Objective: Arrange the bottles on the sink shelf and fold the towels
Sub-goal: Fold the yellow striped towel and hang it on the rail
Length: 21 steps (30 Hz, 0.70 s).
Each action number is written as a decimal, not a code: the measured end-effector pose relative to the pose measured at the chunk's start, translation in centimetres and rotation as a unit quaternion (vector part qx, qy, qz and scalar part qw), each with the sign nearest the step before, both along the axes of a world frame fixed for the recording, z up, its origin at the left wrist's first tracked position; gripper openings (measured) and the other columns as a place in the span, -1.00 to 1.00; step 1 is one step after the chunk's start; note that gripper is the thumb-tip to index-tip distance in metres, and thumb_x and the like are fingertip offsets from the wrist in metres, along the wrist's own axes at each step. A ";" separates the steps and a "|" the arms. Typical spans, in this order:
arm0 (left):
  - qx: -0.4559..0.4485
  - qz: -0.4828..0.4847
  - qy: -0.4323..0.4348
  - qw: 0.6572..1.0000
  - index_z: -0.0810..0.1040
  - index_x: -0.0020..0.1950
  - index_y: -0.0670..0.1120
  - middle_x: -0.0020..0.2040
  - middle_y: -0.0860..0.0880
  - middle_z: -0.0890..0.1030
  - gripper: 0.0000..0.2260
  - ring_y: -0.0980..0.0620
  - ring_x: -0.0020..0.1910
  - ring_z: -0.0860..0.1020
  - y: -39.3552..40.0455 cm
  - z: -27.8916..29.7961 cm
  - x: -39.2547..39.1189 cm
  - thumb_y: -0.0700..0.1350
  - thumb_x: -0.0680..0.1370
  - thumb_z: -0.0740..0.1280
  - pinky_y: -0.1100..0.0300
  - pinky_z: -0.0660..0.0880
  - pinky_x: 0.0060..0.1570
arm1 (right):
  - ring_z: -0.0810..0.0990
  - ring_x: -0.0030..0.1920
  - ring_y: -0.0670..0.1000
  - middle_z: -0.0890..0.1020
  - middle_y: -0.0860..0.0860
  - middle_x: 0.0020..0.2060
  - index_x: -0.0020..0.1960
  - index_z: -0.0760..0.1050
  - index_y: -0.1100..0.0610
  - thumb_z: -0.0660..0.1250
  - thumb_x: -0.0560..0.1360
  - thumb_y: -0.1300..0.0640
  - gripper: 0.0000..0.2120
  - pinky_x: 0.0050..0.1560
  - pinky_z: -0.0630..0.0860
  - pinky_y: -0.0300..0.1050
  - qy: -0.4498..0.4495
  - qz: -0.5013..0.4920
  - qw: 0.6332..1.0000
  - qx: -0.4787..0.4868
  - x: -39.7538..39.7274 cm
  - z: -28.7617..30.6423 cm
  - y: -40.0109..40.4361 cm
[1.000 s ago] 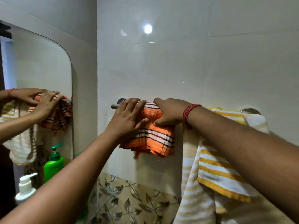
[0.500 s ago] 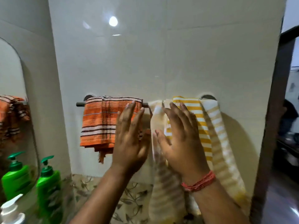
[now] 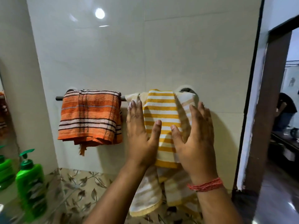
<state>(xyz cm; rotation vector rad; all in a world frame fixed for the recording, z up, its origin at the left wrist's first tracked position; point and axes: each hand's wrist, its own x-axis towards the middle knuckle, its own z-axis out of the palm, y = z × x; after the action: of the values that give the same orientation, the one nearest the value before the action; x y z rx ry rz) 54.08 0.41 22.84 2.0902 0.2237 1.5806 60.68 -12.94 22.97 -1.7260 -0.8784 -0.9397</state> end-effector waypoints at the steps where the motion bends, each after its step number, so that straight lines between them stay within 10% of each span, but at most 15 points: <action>1: -0.015 0.004 -0.001 1.000 -0.08 0.65 0.16 0.66 0.15 -0.08 -0.29 0.19 0.61 -0.15 -0.2 -0.2 0.2 0.34 0.58 0.09 0.06 -0.10 0.55 | 0.07 0.59 0.10 0.14 0.09 0.59 0.57 0.18 0.07 0.24 0.55 -0.17 -0.33 0.48 0.24 0.25 0.006 0.011 1.000 0.003 0.2 -0.1 0.1; 5: -0.103 -0.020 -0.022 0.994 0.08 0.61 0.21 0.59 0.13 0.22 -0.31 0.15 0.55 0.20 -1.5 -0.5 0.8 0.35 0.53 0.20 0.06 0.22 0.48 | 0.46 0.31 0.07 0.37 0.08 0.35 0.41 0.34 0.10 0.29 0.55 -0.16 -0.46 0.08 0.62 0.08 0.023 0.075 0.996 0.032 1.1 -0.7 0.9; 9: -0.154 -0.010 -0.058 0.986 0.44 0.25 0.23 0.18 0.10 0.58 -0.74 0.15 0.16 0.58 -2.6 0.0 1.3 0.17 0.58 0.31 0.02 0.59 0.14 | 0.57 -0.05 0.01 0.45 0.01 0.09 0.21 0.46 0.03 0.25 0.57 -0.17 -0.66 -0.22 0.60 -0.10 0.046 0.139 0.989 -0.002 2.0 -1.1 1.7; 16: -0.171 0.031 -0.055 0.983 0.56 0.01 0.06 -0.17 0.14 0.64 -0.85 0.20 -0.19 0.60 -3.9 -0.3 0.4 -0.17 0.67 0.26 0.29 0.49 -0.20 | 0.54 0.03 0.07 0.50 0.10 0.03 0.20 0.55 0.07 0.16 0.64 -0.01 -0.72 0.05 0.56 0.01 0.037 0.268 0.960 -0.066 1.6 -2.7 2.1; 21: -0.219 0.023 -0.051 0.974 0.57 0.03 0.06 -0.10 0.03 0.64 -0.76 0.15 -0.09 0.62 -5.8 -2.3 -1.2 0.18 0.61 0.23 0.26 0.54 -0.12 | 0.45 0.39 0.03 0.49 0.12 0.33 0.40 0.45 0.12 0.18 0.63 0.24 -0.65 0.42 0.38 -0.05 0.164 0.471 0.866 -0.024 -0.7 -4.6 2.3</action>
<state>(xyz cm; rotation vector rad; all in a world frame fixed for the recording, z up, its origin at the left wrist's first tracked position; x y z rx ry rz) 52.91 -5.37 20.58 1.6708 0.5346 1.4974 59.93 -10.65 18.40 -1.1807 -1.3137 0.0351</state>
